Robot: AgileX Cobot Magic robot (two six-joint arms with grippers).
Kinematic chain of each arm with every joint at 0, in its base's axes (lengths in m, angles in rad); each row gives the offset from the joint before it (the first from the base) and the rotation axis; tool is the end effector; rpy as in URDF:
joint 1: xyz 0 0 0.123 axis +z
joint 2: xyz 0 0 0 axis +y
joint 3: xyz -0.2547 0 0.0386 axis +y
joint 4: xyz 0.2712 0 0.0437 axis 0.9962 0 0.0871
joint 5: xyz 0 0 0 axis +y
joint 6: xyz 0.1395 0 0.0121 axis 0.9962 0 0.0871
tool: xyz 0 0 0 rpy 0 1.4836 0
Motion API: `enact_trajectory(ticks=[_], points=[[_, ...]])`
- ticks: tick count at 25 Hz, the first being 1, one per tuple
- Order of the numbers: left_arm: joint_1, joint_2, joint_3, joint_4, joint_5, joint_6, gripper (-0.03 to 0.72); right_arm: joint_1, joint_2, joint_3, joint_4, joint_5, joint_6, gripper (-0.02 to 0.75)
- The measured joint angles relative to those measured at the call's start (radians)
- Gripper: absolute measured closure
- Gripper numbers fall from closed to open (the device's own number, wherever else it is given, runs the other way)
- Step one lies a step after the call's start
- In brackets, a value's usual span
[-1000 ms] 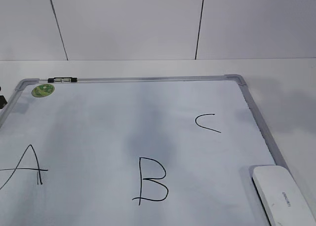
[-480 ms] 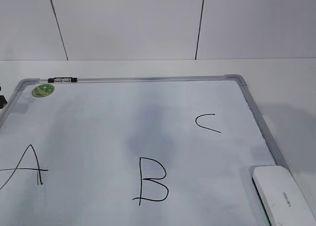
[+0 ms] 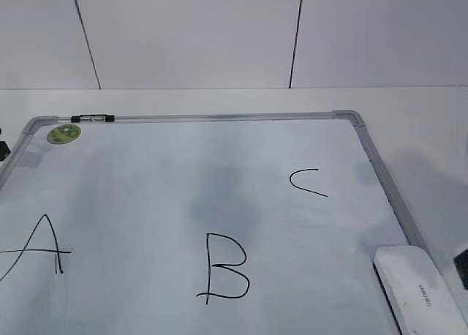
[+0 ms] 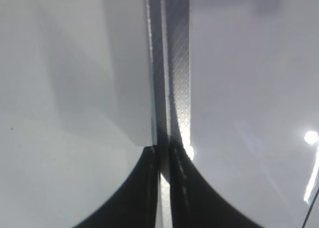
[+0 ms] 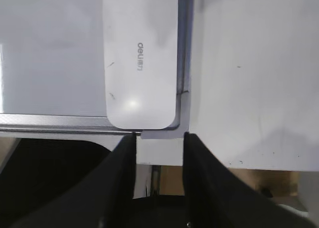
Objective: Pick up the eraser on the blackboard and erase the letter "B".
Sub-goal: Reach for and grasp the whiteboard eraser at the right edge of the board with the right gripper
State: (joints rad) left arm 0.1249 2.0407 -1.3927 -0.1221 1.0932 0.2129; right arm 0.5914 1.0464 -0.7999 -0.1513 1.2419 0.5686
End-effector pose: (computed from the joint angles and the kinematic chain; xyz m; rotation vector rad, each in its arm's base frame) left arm 0.3800 0.0324 0.0650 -0.0419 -3.0719 0.1823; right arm 0.1799 0.0968 0.2025 -0.0869 2.9178 -0.0442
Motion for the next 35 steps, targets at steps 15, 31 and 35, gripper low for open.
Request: enact_trajectory(ticks=[15, 31, 35], points=[[0.000, 0.000, 0.000, -0.001, 0.006, 0.000, 0.672, 0.000, 0.112, 0.000, -0.061, -0.139, 0.001, 0.171], [0.000, 0.000, -0.002, -0.004, 0.009, 0.000, 0.672, -0.028, -0.029, 0.007, -0.014, -0.209, -0.094, 0.171], [0.000, 0.000, -0.002, -0.009, 0.011, 0.000, 0.672, -0.086, -0.059, 0.067, 0.017, -0.209, -0.104, 0.172]])
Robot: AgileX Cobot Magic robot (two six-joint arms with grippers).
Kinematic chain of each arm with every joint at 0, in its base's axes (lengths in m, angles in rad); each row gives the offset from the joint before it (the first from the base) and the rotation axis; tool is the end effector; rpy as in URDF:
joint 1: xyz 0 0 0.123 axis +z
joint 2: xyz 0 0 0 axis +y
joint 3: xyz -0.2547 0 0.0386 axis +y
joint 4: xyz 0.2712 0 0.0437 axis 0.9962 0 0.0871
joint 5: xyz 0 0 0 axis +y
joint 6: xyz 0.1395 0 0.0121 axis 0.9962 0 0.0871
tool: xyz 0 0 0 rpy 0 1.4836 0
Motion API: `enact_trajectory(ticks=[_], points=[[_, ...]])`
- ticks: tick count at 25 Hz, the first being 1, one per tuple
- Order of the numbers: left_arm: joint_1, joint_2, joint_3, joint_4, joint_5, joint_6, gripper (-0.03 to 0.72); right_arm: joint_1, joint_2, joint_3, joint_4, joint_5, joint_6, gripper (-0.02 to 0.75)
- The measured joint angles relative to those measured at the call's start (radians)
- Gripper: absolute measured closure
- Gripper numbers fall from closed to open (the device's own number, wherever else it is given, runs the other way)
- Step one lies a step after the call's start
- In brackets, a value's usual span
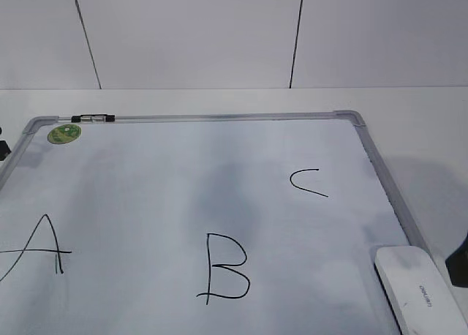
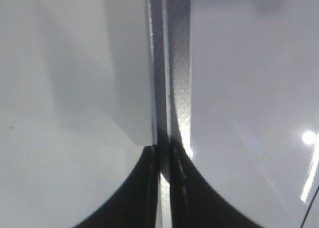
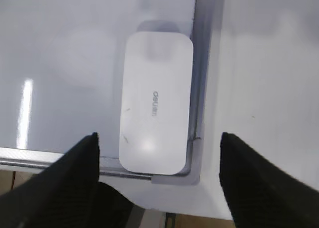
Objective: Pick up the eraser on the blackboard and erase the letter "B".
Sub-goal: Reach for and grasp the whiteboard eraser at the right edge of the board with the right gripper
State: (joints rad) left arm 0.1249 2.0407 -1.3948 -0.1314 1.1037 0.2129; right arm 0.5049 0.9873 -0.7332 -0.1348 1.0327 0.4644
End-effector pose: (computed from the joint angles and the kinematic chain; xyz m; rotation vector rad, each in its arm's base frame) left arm 0.3794 0.0311 0.0658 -0.0358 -3.0642 0.1969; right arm 0.1971 0.0905 0.2015 -0.1210 2.7505 0.0838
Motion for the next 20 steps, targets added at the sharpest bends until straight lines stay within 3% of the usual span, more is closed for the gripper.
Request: enact_trajectory(ticks=[6, 20], points=[[0.000, 0.000, 0.000, -0.002, 0.001, 0.000, 0.673, -0.068, -0.012, 0.039, 0.063, -0.017, -0.065, 0.198], [0.000, 0.000, 0.000, -0.004, 0.002, 0.000, 0.673, -0.071, 0.053, 0.039, 0.078, -0.057, -0.070, 0.192]])
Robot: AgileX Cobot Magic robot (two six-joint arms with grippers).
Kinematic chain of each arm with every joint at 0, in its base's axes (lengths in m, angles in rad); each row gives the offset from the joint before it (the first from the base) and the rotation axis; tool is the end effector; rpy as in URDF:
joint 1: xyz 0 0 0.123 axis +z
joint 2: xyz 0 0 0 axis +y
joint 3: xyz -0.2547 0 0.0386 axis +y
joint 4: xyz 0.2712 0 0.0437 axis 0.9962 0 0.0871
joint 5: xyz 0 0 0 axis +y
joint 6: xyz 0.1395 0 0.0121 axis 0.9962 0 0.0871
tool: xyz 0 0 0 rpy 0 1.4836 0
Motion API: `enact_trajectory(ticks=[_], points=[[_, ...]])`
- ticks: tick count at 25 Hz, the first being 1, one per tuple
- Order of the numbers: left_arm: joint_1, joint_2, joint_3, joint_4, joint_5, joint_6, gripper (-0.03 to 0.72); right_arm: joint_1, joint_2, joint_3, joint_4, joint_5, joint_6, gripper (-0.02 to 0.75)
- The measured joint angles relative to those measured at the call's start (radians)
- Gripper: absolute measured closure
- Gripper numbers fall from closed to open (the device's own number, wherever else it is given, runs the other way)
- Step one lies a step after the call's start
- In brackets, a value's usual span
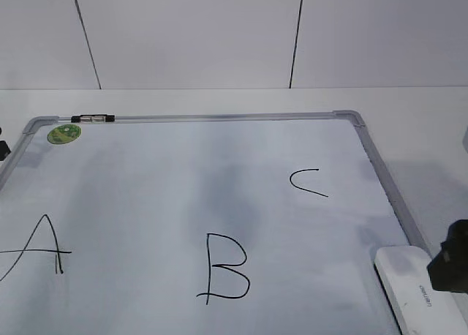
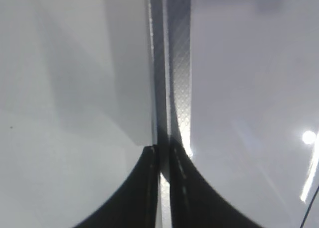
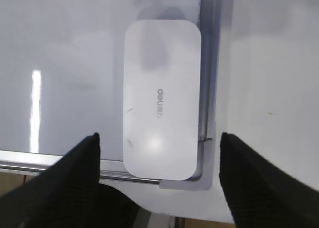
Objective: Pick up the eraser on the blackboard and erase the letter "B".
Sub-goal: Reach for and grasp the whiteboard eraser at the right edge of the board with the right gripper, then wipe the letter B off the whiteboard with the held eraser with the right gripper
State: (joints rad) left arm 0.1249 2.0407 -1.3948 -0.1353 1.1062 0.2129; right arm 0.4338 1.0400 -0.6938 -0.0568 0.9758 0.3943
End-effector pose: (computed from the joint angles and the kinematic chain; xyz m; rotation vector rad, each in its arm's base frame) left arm 0.3791 0.0306 0.0658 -0.0331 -3.0620 0.2027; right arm 0.2028 0.0867 0.1792 -0.0890 2.8091 0.1243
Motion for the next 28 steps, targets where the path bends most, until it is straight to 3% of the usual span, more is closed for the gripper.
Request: enact_trajectory(ticks=[4, 8, 28], points=[[0.000, 0.000, 0.000, 0.000, 0.000, 0.000, 0.673, 0.000, 0.051, 0.000, 0.019, -0.029, 0.000, 0.108], [0.000, 0.000, 0.000, 0.000, 0.000, 0.000, 0.673, 0.000, 0.121, 0.000, 0.017, -0.060, 0.000, 0.085], [0.000, 0.000, 0.000, 0.000, 0.001, 0.000, 0.673, -0.002, 0.402, -0.002, 0.001, -0.149, 0.000, 0.161]])
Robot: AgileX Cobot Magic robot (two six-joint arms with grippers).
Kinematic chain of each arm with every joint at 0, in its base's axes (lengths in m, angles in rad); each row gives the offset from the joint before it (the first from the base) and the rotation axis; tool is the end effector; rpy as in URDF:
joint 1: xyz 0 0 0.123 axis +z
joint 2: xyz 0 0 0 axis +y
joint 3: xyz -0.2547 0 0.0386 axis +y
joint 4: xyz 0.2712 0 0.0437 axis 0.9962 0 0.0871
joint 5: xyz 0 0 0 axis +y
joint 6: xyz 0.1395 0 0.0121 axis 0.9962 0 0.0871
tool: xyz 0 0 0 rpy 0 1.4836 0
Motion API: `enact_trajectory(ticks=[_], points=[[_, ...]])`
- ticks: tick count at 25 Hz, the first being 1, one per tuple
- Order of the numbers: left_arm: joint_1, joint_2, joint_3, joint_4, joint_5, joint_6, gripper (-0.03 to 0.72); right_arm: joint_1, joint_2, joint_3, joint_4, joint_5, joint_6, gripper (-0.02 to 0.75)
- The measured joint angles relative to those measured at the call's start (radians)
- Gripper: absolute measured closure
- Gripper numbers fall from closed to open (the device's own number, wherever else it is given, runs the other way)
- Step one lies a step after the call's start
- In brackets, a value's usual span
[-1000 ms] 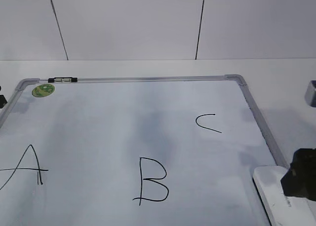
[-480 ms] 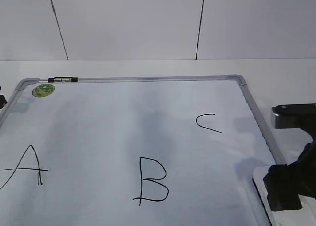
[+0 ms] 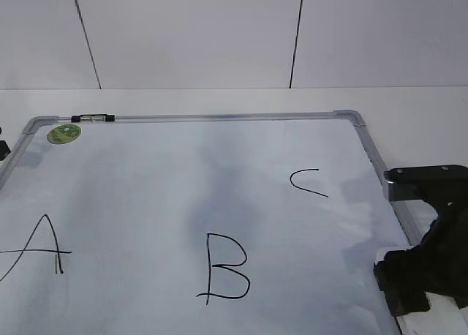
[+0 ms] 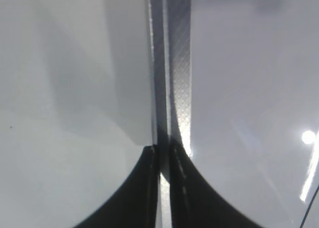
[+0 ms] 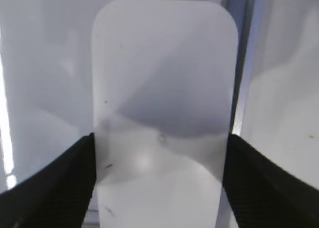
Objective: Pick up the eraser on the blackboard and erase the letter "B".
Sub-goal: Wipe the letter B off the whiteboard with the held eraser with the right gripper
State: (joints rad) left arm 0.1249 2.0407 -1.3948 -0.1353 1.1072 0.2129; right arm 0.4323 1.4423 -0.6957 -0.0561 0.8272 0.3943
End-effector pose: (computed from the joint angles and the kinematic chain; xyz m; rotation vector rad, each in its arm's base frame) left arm 0.3790 0.0305 0.0659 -0.0332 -3.0610 0.2029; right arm 0.2259 0.0979 0.0890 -0.1131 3.0452 -0.0083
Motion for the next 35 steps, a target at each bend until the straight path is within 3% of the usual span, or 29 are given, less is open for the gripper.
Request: enact_trajectory(ticks=[21, 35], points=[[0.000, 0.000, 0.000, 0.000, 0.001, 0.000, 0.673, -0.002, 0.061, 0.000, 0.000, -0.053, 0.000, 0.164], [0.000, 0.000, 0.000, 0.000, 0.001, 0.000, 0.673, -0.002, 0.061, -0.001, 0.005, -0.049, 0.000, 0.214]])
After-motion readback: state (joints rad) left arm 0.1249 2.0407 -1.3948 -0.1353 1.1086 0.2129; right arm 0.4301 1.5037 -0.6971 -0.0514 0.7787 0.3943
